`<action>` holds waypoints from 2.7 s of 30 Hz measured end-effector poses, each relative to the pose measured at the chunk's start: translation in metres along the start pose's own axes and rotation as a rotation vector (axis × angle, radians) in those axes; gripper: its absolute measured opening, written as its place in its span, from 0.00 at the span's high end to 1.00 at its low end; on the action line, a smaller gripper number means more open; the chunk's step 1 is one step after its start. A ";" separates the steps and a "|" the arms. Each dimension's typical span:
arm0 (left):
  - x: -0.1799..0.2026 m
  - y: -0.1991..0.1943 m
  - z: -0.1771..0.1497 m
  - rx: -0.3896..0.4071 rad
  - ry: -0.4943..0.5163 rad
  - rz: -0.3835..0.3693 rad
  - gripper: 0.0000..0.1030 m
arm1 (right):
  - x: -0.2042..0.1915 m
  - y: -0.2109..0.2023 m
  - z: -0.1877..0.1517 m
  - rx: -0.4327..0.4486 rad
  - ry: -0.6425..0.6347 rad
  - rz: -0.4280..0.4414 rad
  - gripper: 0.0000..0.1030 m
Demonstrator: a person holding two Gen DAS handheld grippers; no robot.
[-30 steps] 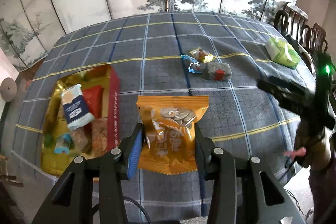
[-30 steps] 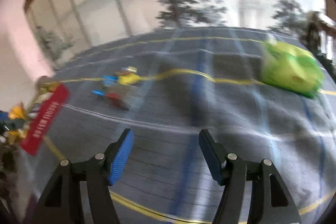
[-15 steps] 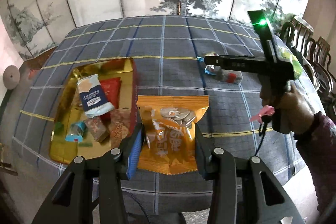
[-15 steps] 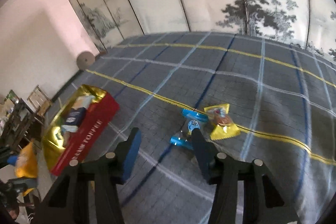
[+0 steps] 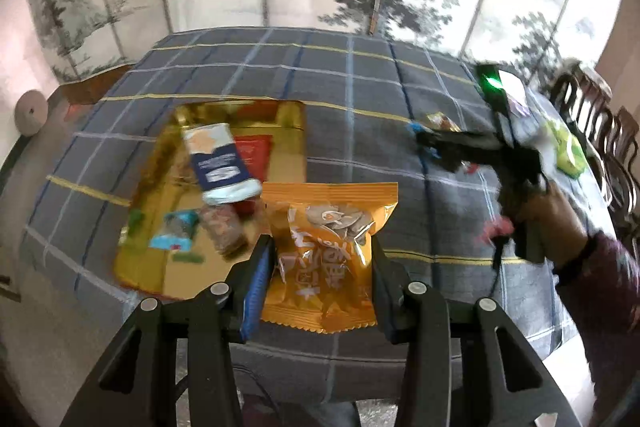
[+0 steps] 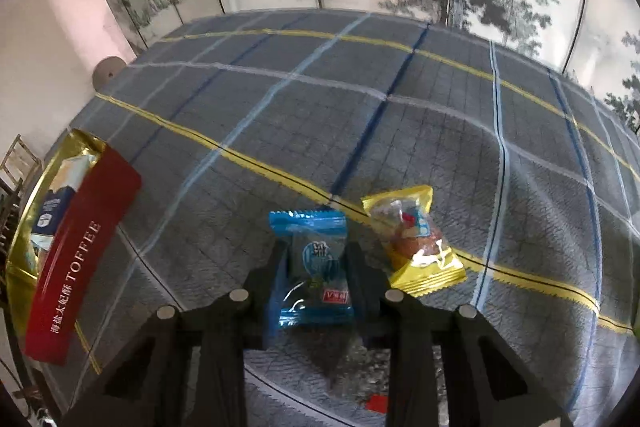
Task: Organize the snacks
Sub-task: 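Lower the orange packet into the gold tin and open the left tool, then carry the blue-wrapped candy into the gold tin and open the right tool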
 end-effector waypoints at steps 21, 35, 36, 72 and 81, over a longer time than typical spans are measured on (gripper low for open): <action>-0.048 0.029 0.043 0.037 -0.017 0.070 0.58 | -0.081 -0.056 -0.090 0.137 -0.077 0.101 0.72; -0.027 0.128 0.094 -0.032 0.004 0.099 0.57 | -0.070 -0.048 -0.095 0.134 -0.056 0.091 0.72; -0.025 0.132 0.095 -0.031 0.012 0.097 0.57 | -0.070 -0.048 -0.095 0.134 -0.058 0.090 0.72; -0.146 0.006 -0.050 0.108 -0.260 0.386 0.14 | -0.145 -0.065 -0.074 0.154 -0.135 0.204 0.72; -0.161 -0.012 -0.057 0.173 -0.286 0.428 0.13 | -0.233 -0.024 -0.051 0.057 -0.201 0.366 0.72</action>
Point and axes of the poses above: each gripper's, at about its wrist camera, not at the fingertips, and y roughly the way its jaws point, x to its right, z to its top, the point moved 8 cm from there along y, roughly the way its jaws point, and after that the axes turned 15 degrees about z, right-handed, at the moved point
